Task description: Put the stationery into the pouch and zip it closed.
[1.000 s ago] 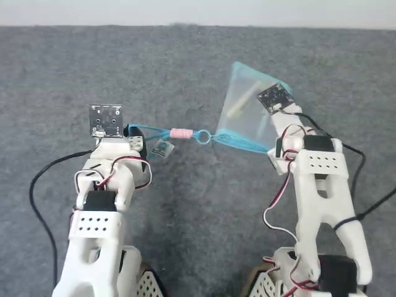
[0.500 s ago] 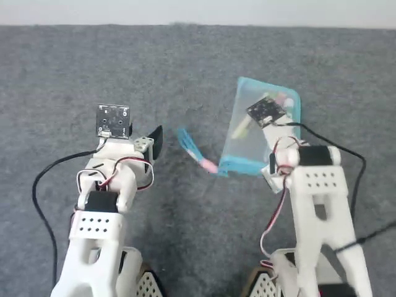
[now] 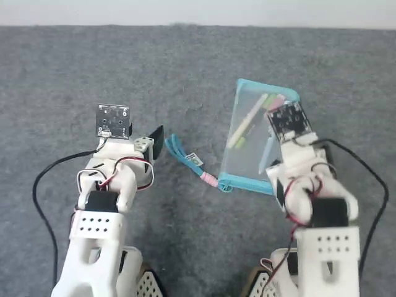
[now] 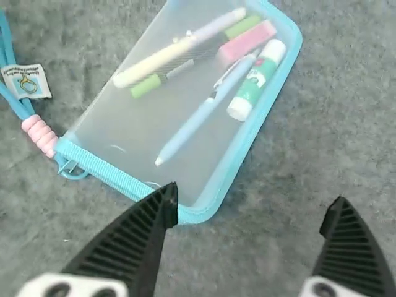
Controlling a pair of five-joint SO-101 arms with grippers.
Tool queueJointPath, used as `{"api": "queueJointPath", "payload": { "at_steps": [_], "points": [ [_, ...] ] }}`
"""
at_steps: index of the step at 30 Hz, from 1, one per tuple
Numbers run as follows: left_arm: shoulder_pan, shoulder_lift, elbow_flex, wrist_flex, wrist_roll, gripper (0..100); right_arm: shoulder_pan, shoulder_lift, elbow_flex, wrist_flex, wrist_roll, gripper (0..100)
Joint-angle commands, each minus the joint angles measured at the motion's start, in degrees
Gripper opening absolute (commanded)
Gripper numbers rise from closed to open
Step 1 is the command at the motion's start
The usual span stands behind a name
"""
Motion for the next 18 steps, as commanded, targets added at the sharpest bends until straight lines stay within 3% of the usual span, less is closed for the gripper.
{"api": "queueJointPath", "payload": {
  "at_steps": [1,11,18],
  "points": [
    [0.3,-0.5,-0.8,-0.3,-0.2,24,0.0,-10.2,8.4,-4.4,-0.5,35.4],
    [-0.3,-2.2,3.7,-8.4,3.5,24,1.7,-31.6,23.2,-6.1,-0.5,35.4],
    [0.3,-21.5,12.3,-8.8,3.3,24,10.2,-42.1,36.9,-6.1,-0.5,35.4]
  ]
}}
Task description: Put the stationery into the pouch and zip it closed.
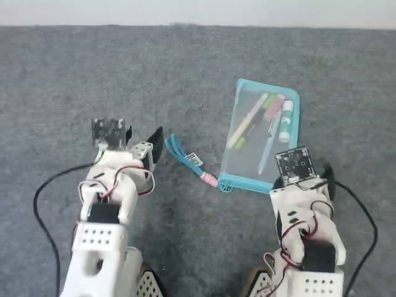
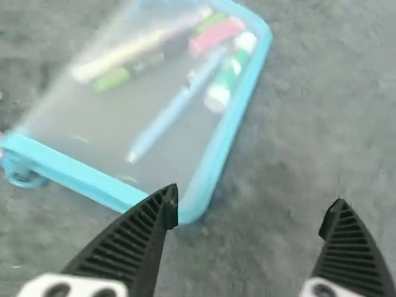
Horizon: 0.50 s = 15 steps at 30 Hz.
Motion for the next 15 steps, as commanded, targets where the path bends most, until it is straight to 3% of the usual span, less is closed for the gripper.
{"api": "queueJointPath", "payload": {
  "at_steps": [1,6,8,15],
  "points": [
    [0.4,-16.7,4.5,-1.8,0.6,24,5.8,-5.5,6.9,-1.2,-0.4,35.4],
    [0.4,-36.0,14.5,-4.6,0.8,24,10.4,-4.8,11.3,-1.1,-0.4,35.4],
    [-0.1,-42.1,13.8,-1.8,0.9,24,11.5,-4.8,12.7,-1.5,-0.4,35.4],
    [0.1,-38.9,14.4,5.0,0.8,24,14.0,-4.7,14.9,-2.6,-0.4,35.3]
  ]
}}
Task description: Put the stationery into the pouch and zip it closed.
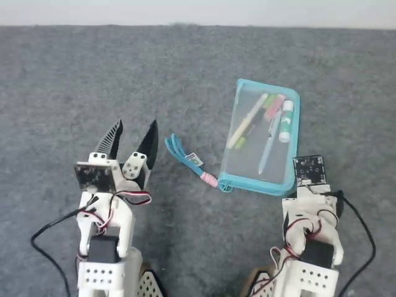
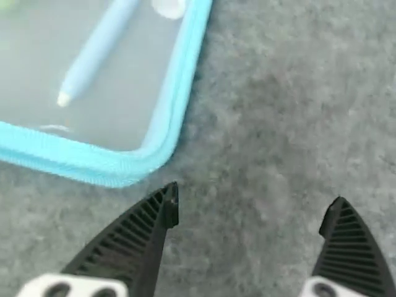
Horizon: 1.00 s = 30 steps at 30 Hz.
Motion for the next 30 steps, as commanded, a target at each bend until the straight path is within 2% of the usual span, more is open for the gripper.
{"api": "queueJointPath", "payload": {
  "at_steps": [1,3,7,10,17,30],
  "points": [
    [-0.2,1.9,-0.2,4.4,0.5,24,2.9,-0.4,1.1,-1.4,-0.4,34.9],
    [-0.2,2.6,-0.2,11.4,0.4,24,4.4,-0.4,1.1,-1.0,-0.4,30.7],
    [-0.2,2.9,-0.2,27.3,0.4,24,6.4,-0.4,1.1,-1.0,-0.4,13.0],
    [-0.2,2.9,-0.2,33.8,0.4,24,6.4,0.0,1.1,-1.0,-0.4,0.6],
    [0.0,2.8,-0.4,44.2,0.5,24,6.5,-0.4,1.1,6.9,-0.4,5.8],
    [-0.1,2.8,-0.4,44.2,0.6,24,6.5,-0.4,1.1,7.0,-0.4,5.8]
  ]
}}
